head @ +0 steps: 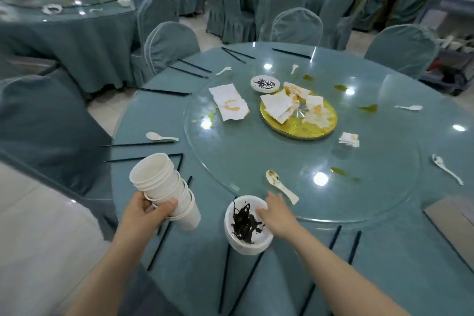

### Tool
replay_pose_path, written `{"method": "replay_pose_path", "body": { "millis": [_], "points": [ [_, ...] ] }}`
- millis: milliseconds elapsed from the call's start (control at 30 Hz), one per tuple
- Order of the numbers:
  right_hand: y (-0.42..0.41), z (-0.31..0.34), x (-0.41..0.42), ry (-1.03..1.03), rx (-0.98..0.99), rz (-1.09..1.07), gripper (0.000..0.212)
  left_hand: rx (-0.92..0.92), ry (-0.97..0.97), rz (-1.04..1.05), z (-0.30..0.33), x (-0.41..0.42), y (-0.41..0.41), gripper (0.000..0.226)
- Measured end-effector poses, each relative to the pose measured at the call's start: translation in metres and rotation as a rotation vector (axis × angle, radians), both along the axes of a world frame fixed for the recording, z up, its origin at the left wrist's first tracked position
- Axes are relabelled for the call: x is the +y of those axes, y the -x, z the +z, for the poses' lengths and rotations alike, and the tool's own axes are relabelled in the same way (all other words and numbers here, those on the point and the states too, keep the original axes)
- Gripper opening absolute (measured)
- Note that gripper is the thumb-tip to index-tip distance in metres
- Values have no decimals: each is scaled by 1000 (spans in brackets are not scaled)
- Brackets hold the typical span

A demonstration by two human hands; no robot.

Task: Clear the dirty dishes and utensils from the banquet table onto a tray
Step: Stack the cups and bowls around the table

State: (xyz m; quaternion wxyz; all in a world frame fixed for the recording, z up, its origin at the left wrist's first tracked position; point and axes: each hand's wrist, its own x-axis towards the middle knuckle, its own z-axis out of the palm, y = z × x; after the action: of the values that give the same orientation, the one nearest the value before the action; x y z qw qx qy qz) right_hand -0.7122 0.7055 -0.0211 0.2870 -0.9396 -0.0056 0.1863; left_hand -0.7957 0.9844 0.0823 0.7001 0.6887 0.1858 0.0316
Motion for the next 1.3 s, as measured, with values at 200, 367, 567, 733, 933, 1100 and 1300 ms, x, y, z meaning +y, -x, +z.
{"method": "replay_pose_path", "body": {
  "millis": [200, 367, 567, 733, 933, 1100, 1300],
  "points": [
    [-35, -11, 40, 49, 148, 130, 34, 7, -37, 126, 0, 17, 11, 30],
    [-41, -9, 41, 93, 211, 188, 51, 13, -46, 161, -3, 23, 13, 26],
    [-36, 1, 13, 46, 239, 206, 59, 33, -84, 98, -5, 11, 10, 31],
    [-24, 3, -22, 75, 257, 170, 63, 39, -100, 54, 3, 0, 10, 53],
    [-15, 7, -73, 24, 185, -44, 30, 1, -46, 37, -8, -12, 12, 30],
    [-15, 9, -76, -41, 71, -307, 28, -6, -26, 25, -9, -21, 15, 26],
    [-18, 3, -68, -136, 6, -401, 29, -6, -46, 27, 5, -16, 16, 48]
  ]
}}
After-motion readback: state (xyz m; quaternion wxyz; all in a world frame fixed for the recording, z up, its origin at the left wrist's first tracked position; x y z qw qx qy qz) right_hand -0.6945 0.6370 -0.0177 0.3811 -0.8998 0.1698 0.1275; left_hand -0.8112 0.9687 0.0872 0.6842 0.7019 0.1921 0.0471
